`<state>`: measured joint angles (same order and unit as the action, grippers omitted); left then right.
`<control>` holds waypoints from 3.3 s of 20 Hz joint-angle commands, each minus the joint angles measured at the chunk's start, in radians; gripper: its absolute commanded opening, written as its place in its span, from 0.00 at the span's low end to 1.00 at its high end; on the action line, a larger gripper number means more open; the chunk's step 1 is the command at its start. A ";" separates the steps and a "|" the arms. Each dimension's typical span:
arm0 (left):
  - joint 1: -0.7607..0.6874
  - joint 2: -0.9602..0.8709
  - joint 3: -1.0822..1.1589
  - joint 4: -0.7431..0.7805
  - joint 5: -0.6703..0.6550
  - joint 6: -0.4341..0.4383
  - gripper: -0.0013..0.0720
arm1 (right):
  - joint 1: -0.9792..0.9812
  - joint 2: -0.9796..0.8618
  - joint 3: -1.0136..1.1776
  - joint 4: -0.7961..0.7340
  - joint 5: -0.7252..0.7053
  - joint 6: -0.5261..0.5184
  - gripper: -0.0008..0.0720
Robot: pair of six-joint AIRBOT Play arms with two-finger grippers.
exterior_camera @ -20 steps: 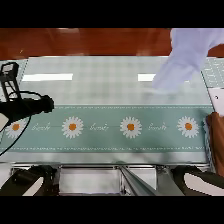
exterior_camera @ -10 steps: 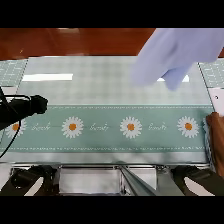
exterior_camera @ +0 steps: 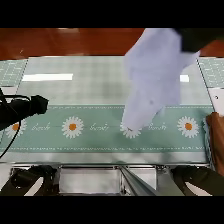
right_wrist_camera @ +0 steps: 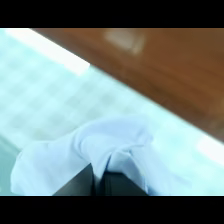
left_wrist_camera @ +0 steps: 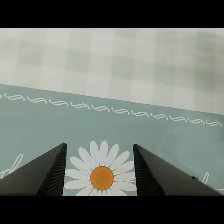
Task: Fold the shirts.
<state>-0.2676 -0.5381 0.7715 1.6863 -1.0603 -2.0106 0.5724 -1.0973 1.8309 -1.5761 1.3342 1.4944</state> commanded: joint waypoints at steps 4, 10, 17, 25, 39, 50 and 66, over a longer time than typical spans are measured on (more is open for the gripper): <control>0.001 0.001 0.000 -0.004 0.001 0.000 0.71 | 0.142 -0.150 -0.243 0.077 -0.010 0.066 0.05; 0.000 -0.003 -0.001 -0.003 0.002 0.039 0.71 | 0.167 -0.506 -0.339 0.340 -0.242 0.082 0.05; 0.005 -0.056 0.001 -0.010 -0.007 0.104 0.71 | 0.018 -0.526 -0.274 0.623 -0.156 -0.043 0.57; 0.566 -0.311 -0.090 -0.864 -0.129 0.532 0.71 | -0.682 -0.052 -0.573 0.415 -0.045 -0.034 0.57; 0.078 -0.888 -0.055 -1.287 0.162 0.815 0.71 | -0.945 0.123 -1.146 0.605 -0.111 -0.217 0.56; 0.167 -0.932 0.053 -1.165 -0.089 0.925 0.05 | -0.876 -0.101 -1.132 0.838 -0.237 -0.360 0.51; 0.174 -0.932 0.053 -1.166 -0.079 0.925 0.05 | -0.535 -0.606 -0.727 0.885 -0.274 -0.294 0.52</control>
<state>-0.0952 -1.4700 0.8230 0.5201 -1.1465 -1.0855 -0.0097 -1.6489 1.0515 -0.6895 1.0592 1.1713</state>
